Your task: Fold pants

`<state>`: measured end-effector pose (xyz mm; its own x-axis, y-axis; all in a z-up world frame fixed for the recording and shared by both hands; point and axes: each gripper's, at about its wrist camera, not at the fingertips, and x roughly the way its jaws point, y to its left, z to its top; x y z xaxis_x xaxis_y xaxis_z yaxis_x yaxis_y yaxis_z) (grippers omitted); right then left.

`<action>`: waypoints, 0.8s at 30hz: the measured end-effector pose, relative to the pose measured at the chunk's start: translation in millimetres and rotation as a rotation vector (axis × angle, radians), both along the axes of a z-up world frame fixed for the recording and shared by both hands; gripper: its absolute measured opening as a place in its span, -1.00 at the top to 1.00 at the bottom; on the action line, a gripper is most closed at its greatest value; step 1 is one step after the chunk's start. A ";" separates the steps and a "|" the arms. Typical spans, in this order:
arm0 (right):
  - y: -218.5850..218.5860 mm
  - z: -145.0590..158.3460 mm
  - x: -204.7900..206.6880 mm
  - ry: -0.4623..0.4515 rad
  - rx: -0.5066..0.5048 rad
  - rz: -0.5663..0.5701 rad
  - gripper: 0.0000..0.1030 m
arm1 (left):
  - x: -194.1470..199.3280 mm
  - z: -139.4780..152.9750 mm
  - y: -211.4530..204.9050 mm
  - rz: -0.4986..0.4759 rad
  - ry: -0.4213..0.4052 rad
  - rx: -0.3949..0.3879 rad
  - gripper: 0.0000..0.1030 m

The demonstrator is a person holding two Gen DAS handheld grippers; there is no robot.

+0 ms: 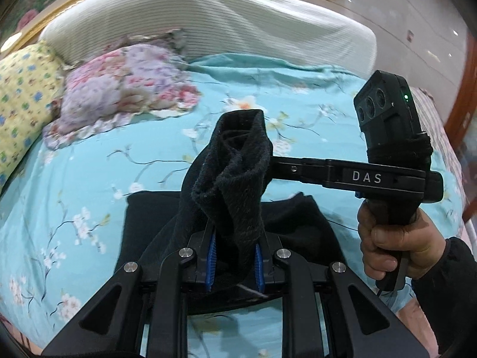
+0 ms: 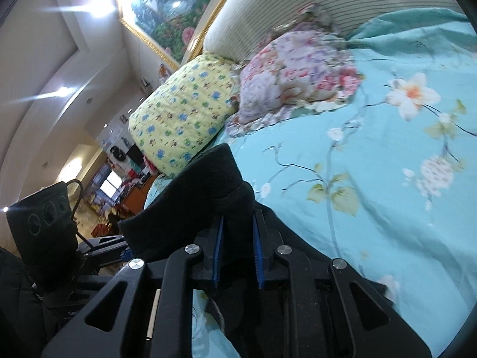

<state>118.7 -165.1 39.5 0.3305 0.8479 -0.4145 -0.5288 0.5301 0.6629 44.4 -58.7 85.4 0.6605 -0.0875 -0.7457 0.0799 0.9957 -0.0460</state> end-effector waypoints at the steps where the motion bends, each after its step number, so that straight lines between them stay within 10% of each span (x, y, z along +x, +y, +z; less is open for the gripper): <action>1: -4.9 -2.2 -0.9 0.004 0.000 -0.009 0.62 | 1.0 -2.5 -3.2 -0.006 0.004 0.003 0.61; 15: -45.0 -35.5 -10.4 0.073 -0.001 -0.095 0.77 | 8.9 -39.5 -39.7 -0.091 0.081 0.030 0.59; 24: -74.1 -28.3 -24.1 0.078 -0.003 -0.224 0.77 | 6.0 -42.7 -37.2 -0.160 0.078 -0.097 0.26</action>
